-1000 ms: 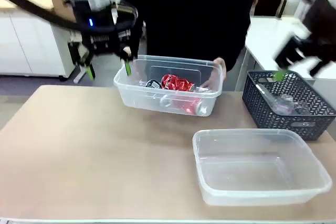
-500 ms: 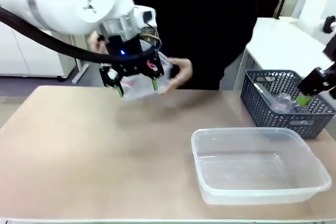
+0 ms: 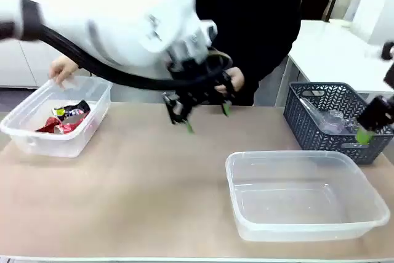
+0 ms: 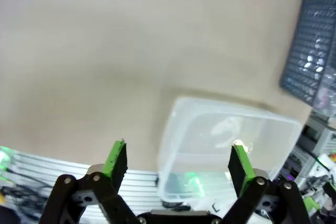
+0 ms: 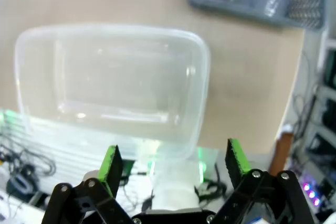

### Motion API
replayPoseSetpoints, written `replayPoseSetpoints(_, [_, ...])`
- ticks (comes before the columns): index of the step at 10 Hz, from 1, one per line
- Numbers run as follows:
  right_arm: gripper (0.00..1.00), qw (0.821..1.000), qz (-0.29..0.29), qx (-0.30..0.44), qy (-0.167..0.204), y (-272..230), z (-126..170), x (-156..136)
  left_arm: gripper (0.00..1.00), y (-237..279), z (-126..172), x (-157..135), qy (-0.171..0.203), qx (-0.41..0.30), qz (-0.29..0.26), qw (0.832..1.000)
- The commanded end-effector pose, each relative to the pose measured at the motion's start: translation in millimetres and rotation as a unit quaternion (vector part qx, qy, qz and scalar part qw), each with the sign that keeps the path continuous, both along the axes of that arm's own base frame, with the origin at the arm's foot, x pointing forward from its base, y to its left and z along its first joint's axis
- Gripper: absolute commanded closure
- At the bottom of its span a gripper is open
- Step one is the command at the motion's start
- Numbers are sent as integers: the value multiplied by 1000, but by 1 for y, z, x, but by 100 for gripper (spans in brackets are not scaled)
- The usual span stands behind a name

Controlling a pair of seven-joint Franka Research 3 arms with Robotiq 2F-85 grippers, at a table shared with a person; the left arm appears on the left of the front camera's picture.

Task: Sort the waste into each basket.
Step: Pick up the Organizing box on the right side of the table and lift it.

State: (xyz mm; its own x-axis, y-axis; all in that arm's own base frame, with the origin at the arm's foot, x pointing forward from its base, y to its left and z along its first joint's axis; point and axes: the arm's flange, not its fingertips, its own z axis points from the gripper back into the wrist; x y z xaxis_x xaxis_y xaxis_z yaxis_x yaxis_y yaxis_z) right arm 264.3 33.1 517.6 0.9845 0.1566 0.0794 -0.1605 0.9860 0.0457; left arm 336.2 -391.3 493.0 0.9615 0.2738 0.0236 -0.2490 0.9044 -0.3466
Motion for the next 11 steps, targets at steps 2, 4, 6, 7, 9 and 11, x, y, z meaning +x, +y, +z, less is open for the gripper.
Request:
replayPoseSetpoints(2, [0,992,7,29,123,-17,-87,-21,0,-45,-33,-19,68,34,-78,994])
replayPoseSetpoints(4, [0,987,32,-9,157,-17,-114,-34,0,-48,-51,-34,106,72,-90,988])
replayPoseSetpoints(6, [0,990,3,14,141,-13,-49,6,0,-54,-51,-38,78,30,-69,994])
replayPoseSetpoints(7, [0,990,3,14,141,-13,-49,6,0,-54,-51,-38,78,30,-69,994])
replayPoseSetpoints(9, [0,988,6,-4,155,-2,-70,12,0,-62,-68,-56,56,82,-90,991])
replayPoseSetpoints(11, [0,989,27,9,145,-2,-111,12,0,-57,-89,-78,23,94,-146,985])
